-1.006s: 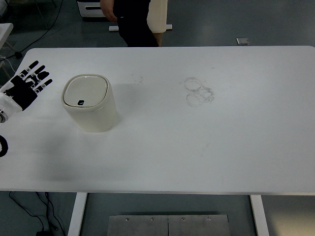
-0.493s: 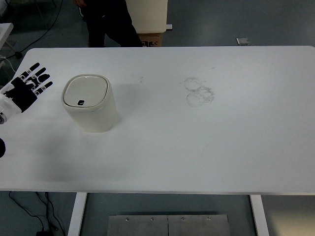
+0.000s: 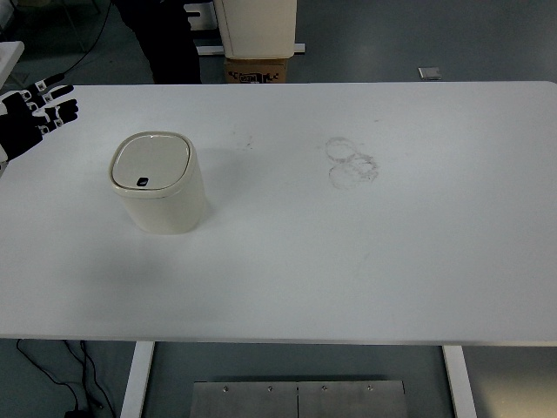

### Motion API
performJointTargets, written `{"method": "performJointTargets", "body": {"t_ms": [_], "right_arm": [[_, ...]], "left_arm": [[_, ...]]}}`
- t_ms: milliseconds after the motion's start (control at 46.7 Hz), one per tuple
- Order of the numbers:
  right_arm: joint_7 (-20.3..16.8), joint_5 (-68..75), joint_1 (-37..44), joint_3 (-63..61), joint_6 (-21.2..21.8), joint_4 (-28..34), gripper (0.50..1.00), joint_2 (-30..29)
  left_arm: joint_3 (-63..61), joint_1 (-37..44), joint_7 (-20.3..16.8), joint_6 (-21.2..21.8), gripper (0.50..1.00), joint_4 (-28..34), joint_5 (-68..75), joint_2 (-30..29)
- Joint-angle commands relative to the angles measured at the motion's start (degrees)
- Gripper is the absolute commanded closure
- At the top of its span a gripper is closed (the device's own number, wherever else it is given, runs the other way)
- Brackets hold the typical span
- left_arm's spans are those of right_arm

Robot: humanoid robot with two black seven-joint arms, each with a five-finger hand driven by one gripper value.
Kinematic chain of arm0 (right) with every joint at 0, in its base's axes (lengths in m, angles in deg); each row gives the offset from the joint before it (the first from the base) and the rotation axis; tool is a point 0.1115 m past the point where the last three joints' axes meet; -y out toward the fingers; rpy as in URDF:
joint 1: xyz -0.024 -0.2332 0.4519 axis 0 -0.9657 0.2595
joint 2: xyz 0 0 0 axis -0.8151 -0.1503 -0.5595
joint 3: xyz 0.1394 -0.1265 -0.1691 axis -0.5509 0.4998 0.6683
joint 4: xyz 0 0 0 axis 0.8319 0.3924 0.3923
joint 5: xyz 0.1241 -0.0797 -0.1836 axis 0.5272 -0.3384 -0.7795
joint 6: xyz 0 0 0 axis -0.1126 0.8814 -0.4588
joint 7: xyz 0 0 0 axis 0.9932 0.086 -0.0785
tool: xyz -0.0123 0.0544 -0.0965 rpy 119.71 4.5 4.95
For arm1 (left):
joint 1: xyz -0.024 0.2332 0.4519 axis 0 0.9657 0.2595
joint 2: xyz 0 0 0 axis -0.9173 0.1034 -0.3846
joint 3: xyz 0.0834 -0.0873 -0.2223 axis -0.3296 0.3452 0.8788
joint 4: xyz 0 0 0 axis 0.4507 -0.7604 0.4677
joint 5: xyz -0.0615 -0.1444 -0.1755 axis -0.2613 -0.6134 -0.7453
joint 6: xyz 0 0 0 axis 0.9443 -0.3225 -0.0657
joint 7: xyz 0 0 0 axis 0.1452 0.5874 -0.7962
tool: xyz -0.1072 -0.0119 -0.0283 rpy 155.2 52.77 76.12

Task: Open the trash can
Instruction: 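Reach the left hand over the cream trash bin's lid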

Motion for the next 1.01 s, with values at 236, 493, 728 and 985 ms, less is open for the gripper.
{"method": "performJointTargets", "body": {"t_ms": [236,493,728,985], "right_arm": [[0.0,0.0,0.0,0.0,0.0,0.0,0.509,0.0],[0.0,0.0,0.0,0.0,0.0,0.0,0.509,0.0],[0.0,0.0,0.0,0.1,0.0,0.0,0.509,0.0],[0.0,0.0,0.0,0.1,0.0,0.0,0.509,0.0]], "left_arm": [[-19.3,-13.6,-0.1,-2.9,0.500,-7.6,5.1,-1.9],[-25.7,-21.9,0.0,-8.0,0.500,-11.7,11.6,-3.0],[-32.0,-29.7,0.0,-8.0,0.500,-15.2,20.8,-3.7],[-33.5,-33.9,0.0,-8.0,0.500,-15.6,32.4,-3.3]]}}
